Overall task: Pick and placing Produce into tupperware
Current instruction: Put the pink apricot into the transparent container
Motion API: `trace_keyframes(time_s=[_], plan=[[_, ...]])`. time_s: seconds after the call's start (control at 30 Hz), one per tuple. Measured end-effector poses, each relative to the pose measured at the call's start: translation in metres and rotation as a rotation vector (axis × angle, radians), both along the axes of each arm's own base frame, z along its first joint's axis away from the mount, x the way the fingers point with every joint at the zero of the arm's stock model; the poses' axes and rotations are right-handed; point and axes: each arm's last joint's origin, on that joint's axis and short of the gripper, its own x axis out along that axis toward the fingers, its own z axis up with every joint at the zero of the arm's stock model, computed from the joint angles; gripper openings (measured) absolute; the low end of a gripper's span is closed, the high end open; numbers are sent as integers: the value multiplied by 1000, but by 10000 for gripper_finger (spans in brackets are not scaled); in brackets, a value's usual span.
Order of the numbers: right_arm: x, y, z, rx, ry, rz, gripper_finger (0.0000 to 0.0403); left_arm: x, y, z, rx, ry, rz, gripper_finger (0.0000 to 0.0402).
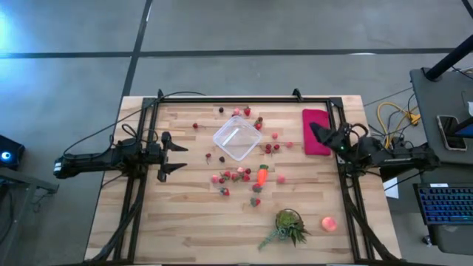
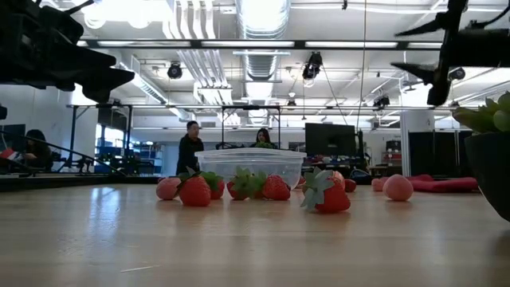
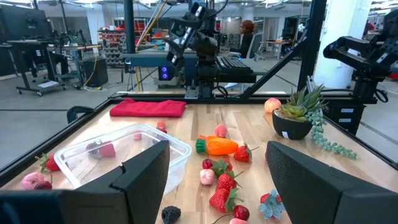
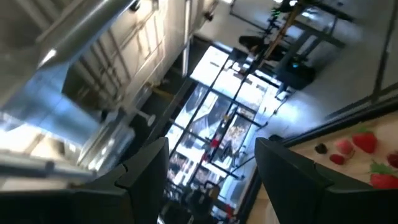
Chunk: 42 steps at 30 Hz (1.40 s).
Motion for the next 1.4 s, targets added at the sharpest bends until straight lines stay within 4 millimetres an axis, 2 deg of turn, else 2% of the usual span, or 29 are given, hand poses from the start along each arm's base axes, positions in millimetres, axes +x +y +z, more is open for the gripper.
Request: trace_keyframes(time_s=[0.13, 0.27, 0.43, 0.53, 0.73, 0.87, 1.0, 1.17, 1.3, 1.4], plan=[[0, 2, 25, -130, 69, 50, 230, 0, 0, 0, 0, -1, 0, 255], [-3, 3, 60, -243, 214, 33, 230, 0, 0, 0, 0, 0, -1, 255], [-5, -1, 99, -333, 503, -96, 230, 0, 0, 0, 0, 0, 0, 255], [-3, -1, 109, -282, 728, -76, 226, 0, 0, 0, 0, 0, -1, 255], [3, 2, 108, -54, 1248, 112, 224, 0, 0, 0, 0, -1, 0, 255], [18, 9, 109, 111, 1524, 326, 224, 0, 0, 0, 0, 0, 0, 255], [30, 16, 108, 258, 1790, 465, 224, 0, 0, 0, 0, 0, 0, 255], [49, 34, 98, 324, 1872, 629, 224, 0, 0, 0, 0, 0, 0, 255], [50, 59, 80, 441, 1960, 725, 224, 0, 0, 0, 0, 1, 0, 255], [43, 78, 74, 522, 2026, 758, 224, 0, 0, 0, 0, 5, -1, 255]])
